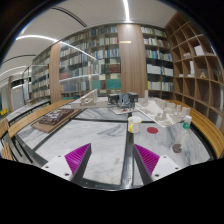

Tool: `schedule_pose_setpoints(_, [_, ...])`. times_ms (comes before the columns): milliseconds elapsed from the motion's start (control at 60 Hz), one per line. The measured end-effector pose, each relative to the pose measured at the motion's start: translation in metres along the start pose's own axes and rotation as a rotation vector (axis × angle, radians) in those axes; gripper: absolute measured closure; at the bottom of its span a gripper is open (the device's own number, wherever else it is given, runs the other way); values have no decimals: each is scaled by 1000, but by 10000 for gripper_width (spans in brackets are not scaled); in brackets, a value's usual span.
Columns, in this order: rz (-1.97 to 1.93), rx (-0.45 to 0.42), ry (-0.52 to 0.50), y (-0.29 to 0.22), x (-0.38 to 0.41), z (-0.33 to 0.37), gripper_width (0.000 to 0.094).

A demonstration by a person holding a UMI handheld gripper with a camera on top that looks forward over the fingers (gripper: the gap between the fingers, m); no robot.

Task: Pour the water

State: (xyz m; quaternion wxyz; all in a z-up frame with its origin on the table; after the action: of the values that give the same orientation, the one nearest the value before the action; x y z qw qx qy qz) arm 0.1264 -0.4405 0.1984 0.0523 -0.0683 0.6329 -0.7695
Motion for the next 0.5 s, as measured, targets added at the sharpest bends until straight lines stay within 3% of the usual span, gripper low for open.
schedule_pose_setpoints(183, [2, 31, 57, 38, -62, -12, 84])
schedule_pose_setpoints(500, [55, 66, 292, 104, -247, -27, 81])
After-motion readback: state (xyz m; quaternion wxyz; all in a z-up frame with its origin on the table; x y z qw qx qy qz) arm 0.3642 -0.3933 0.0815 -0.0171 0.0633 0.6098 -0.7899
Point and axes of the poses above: the point between the fingertips, and its own axes, seen from behind it with the camera up: x to the left, y down, z backward, against the way the camera looks, the point moved 2 cm from there along z, backward, against the way the camera looks, and after that the axes turned 9 degrees about -x, right-handed, at the moved point
